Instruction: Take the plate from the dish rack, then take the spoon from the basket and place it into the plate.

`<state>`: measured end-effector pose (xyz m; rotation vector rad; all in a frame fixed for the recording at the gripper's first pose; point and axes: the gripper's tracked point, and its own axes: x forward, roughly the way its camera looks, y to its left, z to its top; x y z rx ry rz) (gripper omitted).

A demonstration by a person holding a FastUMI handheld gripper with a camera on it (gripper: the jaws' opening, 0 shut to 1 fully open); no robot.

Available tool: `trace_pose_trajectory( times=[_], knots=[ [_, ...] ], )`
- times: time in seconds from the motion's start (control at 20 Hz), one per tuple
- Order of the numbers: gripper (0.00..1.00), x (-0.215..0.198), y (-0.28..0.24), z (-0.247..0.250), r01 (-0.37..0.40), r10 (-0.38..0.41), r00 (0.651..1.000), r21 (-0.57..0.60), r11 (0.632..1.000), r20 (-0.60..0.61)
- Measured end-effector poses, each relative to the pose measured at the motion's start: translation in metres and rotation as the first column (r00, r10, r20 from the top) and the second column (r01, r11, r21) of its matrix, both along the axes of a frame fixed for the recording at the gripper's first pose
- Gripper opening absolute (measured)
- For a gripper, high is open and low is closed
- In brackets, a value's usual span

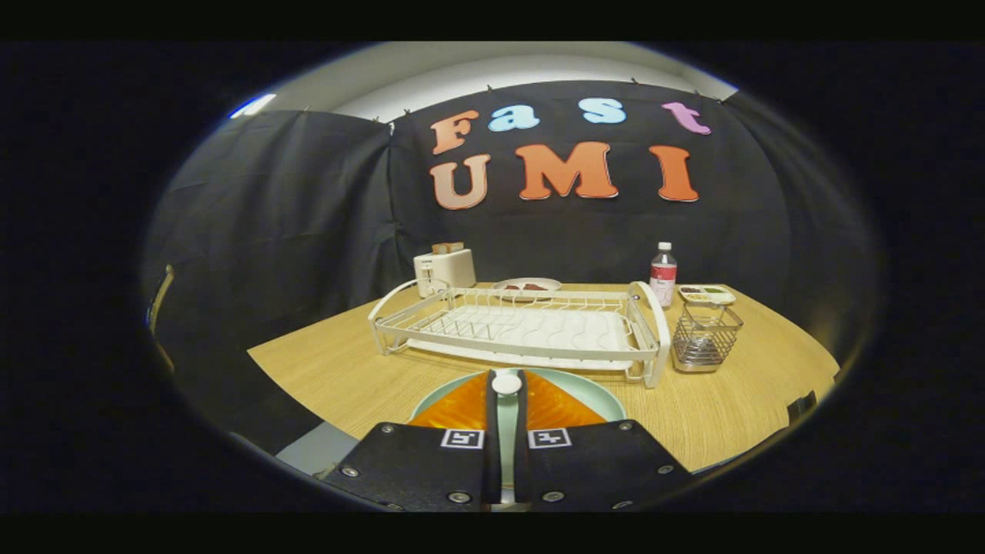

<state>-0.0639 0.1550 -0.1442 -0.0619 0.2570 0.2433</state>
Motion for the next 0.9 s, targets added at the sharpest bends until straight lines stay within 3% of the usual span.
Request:
trace_pose_trajectory(
  times=[0.4, 0.5, 0.55, 0.75, 0.9],
  knots=[
    [0.26, -0.005, -0.022, -0.018, 0.047, -0.047, 0.996, -0.002, 0.999, -0.078],
    [0.42, -0.001, -0.027, -0.012, 0.067, -0.067, 0.996, 0.0, 0.998, -0.065],
    [0.58, 0.001, -0.032, -0.009, 0.08, -0.08, 0.995, -0.003, 0.997, -0.056],
    [0.96, 0.012, -0.05, 0.005, 0.14, -0.141, 0.99, -0.013, 0.99, -0.027],
    [0.99, 0.023, -0.069, 0.017, 0.189, -0.189, 0.982, -0.027, 0.982, -0.007]
  ],
)
